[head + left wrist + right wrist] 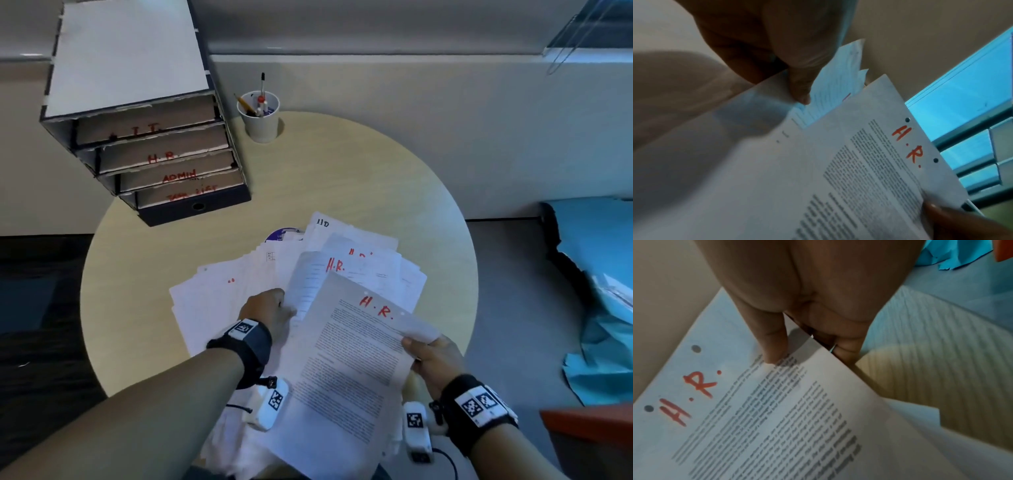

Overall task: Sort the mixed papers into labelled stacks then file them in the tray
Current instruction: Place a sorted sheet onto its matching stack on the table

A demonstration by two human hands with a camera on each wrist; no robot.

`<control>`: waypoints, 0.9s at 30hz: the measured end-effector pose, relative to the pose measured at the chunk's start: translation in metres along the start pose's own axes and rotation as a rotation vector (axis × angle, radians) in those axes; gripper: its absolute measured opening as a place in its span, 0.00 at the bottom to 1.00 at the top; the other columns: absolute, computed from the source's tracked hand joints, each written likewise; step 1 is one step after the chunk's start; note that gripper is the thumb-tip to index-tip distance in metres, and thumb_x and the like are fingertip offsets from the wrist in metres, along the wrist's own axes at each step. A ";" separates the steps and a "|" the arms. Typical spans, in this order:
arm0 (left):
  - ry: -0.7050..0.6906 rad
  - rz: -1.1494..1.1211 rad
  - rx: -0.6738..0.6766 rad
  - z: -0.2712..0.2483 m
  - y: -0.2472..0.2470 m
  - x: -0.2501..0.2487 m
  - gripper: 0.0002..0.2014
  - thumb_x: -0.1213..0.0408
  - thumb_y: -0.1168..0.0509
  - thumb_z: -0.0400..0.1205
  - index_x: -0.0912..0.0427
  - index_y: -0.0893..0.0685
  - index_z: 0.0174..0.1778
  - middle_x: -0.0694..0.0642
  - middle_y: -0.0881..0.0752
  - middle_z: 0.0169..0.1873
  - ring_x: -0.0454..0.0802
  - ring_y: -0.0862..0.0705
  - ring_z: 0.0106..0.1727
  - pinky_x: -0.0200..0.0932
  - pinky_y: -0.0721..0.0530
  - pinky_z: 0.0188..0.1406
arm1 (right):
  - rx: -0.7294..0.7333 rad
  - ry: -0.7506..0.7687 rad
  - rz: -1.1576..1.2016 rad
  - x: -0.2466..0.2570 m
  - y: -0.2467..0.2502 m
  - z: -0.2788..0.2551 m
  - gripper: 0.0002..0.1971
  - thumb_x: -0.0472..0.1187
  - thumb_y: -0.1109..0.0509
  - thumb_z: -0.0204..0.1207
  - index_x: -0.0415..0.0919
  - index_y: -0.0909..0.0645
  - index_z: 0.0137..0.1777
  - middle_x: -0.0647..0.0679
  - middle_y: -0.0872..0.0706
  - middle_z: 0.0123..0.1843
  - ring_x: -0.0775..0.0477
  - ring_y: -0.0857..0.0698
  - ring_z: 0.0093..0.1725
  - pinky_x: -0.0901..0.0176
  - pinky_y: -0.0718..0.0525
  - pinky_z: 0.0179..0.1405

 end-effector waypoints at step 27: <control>-0.202 0.005 0.136 -0.005 0.016 -0.021 0.14 0.66 0.37 0.82 0.56 0.17 0.64 0.56 0.18 0.62 0.54 0.18 0.59 0.42 0.23 0.57 | 0.098 0.079 0.000 0.005 -0.031 -0.006 0.40 0.47 0.09 0.50 0.36 0.16 0.64 0.35 0.09 0.58 0.28 0.12 0.59 0.27 0.18 0.65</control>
Point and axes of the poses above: each hand's wrist, its own z-axis towards the middle knuckle, its own y-axis out of the back of the hand, x = y × z, the point moved 4 cm from there along z, towards the middle knuckle
